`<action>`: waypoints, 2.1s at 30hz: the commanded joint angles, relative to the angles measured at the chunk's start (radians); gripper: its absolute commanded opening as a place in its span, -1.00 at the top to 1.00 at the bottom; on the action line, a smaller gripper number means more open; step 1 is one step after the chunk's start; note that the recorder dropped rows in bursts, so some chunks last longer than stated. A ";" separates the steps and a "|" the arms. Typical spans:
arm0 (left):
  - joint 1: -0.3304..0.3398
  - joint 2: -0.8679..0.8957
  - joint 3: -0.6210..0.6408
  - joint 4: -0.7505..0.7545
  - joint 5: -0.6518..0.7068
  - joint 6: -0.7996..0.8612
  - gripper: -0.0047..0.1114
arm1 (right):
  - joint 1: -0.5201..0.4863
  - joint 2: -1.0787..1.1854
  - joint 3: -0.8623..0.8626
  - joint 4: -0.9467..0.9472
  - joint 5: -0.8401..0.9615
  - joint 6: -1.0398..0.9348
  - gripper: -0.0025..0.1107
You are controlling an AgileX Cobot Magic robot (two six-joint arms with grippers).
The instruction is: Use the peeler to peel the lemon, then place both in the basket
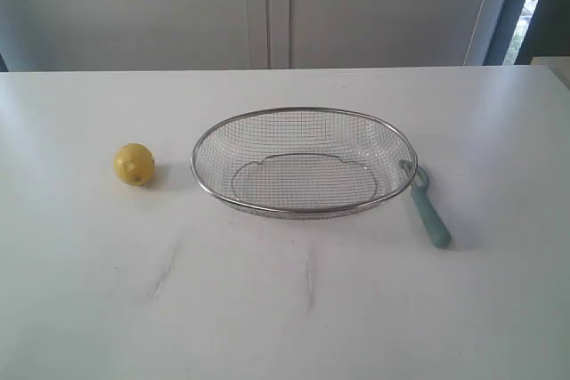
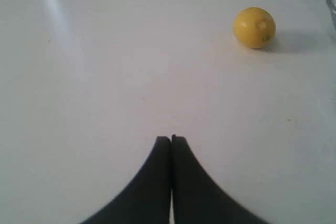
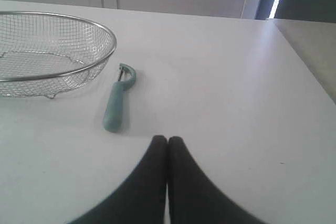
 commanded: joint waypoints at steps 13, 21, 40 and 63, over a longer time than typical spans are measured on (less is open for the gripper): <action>0.000 -0.005 0.004 0.000 -0.004 0.003 0.92 | 0.003 -0.006 0.002 -0.009 -0.019 -0.013 0.96; 0.000 -0.005 0.004 0.000 -0.004 0.003 0.92 | 0.003 -0.006 0.002 -0.009 -0.191 -0.015 0.96; 0.000 -0.005 0.004 0.000 -0.004 0.003 0.92 | 0.003 -0.006 0.002 -0.009 -0.361 -0.007 0.96; 0.000 -0.005 0.004 0.000 -0.004 0.003 0.92 | 0.003 0.232 -0.064 0.413 -1.042 -0.139 0.96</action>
